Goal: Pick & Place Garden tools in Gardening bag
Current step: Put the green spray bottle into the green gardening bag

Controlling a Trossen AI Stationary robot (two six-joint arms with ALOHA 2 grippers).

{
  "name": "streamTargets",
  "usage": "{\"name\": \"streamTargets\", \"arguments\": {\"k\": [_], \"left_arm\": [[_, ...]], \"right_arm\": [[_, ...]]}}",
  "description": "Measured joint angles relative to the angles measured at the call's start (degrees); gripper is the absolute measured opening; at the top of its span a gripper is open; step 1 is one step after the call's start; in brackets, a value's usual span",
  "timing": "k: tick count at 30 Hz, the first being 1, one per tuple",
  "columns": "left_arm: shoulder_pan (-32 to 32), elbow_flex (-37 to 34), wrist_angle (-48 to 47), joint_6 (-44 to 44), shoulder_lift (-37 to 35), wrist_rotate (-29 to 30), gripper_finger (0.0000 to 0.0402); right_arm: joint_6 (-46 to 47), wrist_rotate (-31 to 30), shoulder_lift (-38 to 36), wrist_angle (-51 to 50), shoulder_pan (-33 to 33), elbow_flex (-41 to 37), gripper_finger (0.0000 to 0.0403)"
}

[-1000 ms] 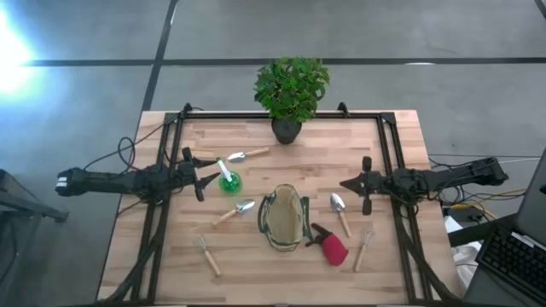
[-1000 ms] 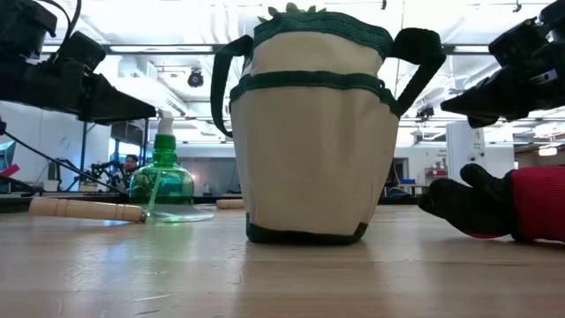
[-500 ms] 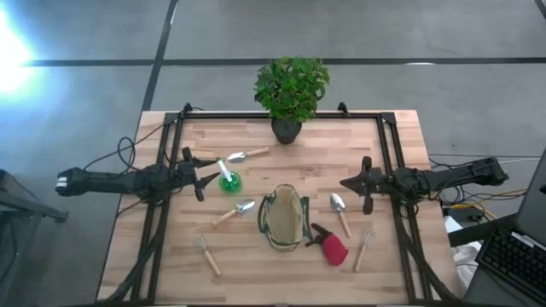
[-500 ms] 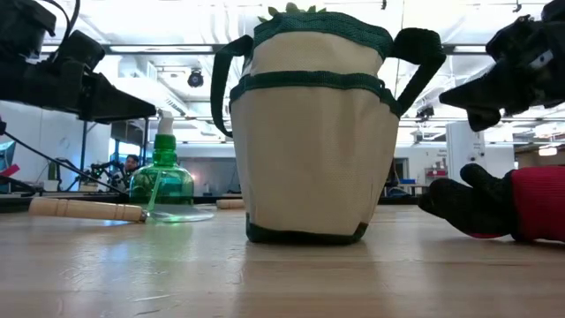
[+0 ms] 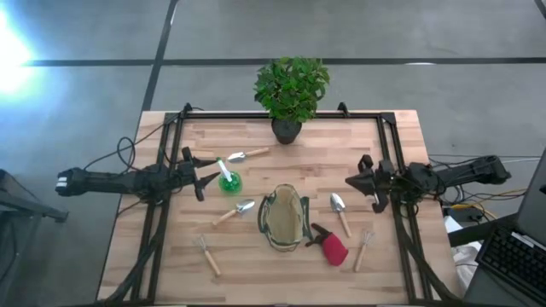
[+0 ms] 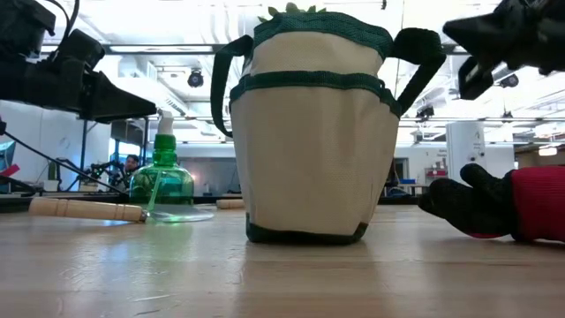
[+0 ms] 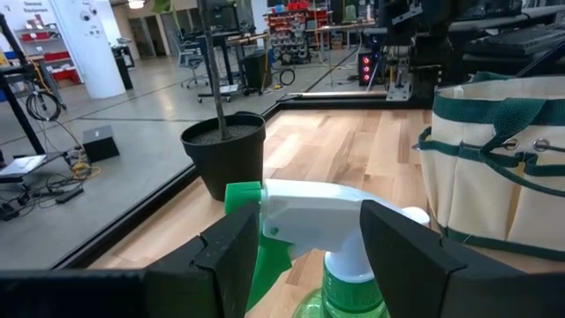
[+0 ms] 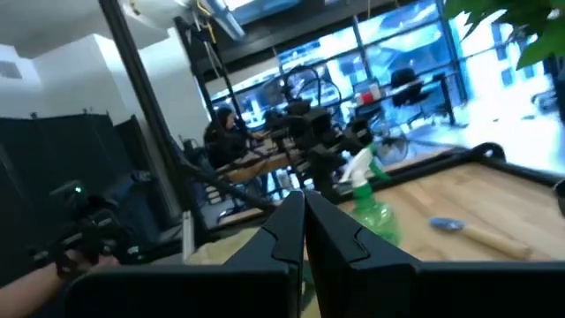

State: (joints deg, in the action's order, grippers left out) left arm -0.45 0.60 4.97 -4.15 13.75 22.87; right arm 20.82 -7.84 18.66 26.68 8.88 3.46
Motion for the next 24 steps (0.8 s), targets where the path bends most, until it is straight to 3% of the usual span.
{"name": "streamTargets", "arguments": {"k": [7,13,18,20,24], "left_arm": [[0.0,1.7,2.1,6.8,-0.1,0.0,0.0202],[0.0,8.4,2.8,6.2,0.0,-0.5,0.0202],[0.0,14.8,1.2,4.5,0.6,-0.8,0.0202],[0.0,17.9,-3.0,4.6,1.2,-0.8,0.0202],[0.0,24.9,-22.3,9.2,3.5,2.2,0.0202]], "right_arm": [[-6.0,0.3,12.0,-5.8,0.0,12.2,0.0009],[-7.0,0.2,20.4,-16.4,0.0,21.3,0.0009],[-6.0,0.2,25.3,-19.6,0.0,24.8,0.0009],[-6.0,-0.1,26.2,-20.8,0.0,25.6,0.0009],[-5.7,-4.5,25.9,-26.6,0.0,27.2,0.0009]]}}
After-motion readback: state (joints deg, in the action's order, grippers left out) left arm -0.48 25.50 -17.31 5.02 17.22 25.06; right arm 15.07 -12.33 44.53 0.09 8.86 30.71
